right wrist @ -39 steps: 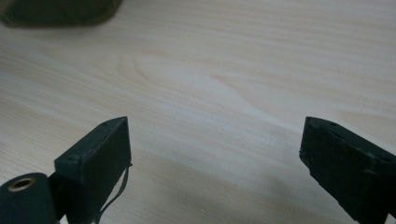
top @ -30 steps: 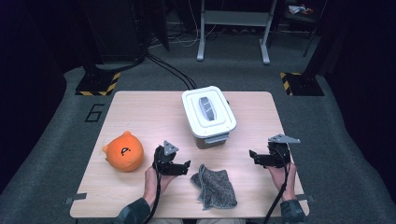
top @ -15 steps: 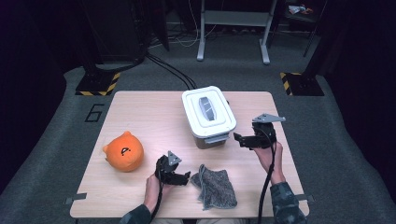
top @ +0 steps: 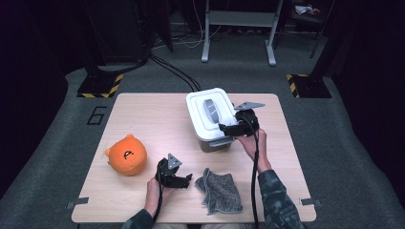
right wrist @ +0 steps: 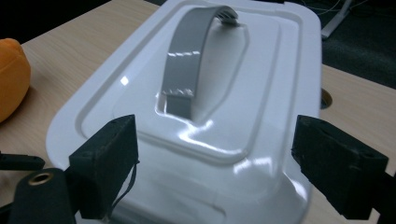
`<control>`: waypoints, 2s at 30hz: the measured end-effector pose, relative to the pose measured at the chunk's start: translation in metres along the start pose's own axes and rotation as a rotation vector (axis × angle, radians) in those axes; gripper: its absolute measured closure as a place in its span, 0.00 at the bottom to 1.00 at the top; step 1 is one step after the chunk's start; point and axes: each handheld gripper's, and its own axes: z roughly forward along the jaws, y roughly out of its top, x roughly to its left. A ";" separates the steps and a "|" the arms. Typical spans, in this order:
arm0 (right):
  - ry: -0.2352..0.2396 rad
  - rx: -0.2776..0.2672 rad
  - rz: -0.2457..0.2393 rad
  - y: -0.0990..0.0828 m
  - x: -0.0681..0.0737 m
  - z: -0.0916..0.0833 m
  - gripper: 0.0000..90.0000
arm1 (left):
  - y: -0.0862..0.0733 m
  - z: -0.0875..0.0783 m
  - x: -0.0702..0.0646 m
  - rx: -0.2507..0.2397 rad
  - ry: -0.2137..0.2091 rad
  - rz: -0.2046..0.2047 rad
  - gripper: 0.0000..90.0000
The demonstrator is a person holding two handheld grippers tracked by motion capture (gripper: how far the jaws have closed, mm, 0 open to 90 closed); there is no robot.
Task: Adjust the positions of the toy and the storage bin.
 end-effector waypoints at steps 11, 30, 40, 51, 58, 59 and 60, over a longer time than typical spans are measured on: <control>-0.017 0.043 -0.046 0.022 0.012 0.027 0.53 | -0.004 -0.003 0.001 -0.002 0.000 0.004 0.13; -0.039 0.082 -0.092 0.026 0.016 0.037 0.71 | -0.003 -0.003 0.001 -0.006 0.009 0.005 0.13; 0.027 0.091 -0.082 0.020 0.005 0.028 0.73 | -0.003 -0.003 0.001 -0.006 0.009 0.006 0.13; -0.094 0.098 -0.136 0.037 0.016 0.031 0.55 | -0.004 -0.003 0.001 -0.003 0.006 0.005 0.13; -0.126 0.102 -0.181 0.047 0.022 0.039 0.68 | -0.004 -0.003 0.001 -0.003 0.007 0.006 0.14; -0.130 0.102 -0.183 0.047 0.023 0.039 0.69 | -0.004 -0.003 0.001 -0.003 0.007 0.006 0.14; -0.128 0.105 -0.176 0.047 0.023 0.039 0.69 | -0.004 -0.003 0.001 -0.003 0.006 0.006 0.14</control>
